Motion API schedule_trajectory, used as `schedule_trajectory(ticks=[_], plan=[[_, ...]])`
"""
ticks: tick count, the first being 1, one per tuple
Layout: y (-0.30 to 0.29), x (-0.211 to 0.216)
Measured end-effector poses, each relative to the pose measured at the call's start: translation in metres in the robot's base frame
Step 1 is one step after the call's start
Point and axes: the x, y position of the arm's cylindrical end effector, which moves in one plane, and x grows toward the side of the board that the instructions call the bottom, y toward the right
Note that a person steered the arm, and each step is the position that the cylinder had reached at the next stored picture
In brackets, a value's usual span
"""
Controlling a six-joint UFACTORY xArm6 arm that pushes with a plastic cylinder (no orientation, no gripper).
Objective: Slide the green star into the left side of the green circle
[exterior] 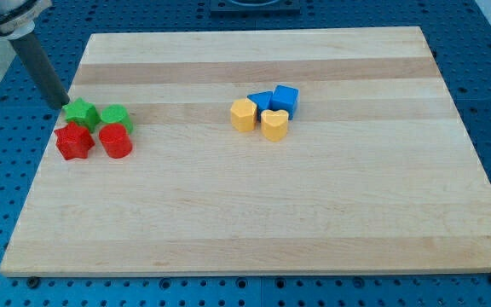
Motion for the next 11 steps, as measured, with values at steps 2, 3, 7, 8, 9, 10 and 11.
schedule_trajectory(ticks=[2,3,7,8,9,10,11], plan=[[0.0,0.01],[0.0,0.027],[0.001,0.035],[0.001,0.025],[0.006,0.024],[0.013,0.031],[0.02,0.038]])
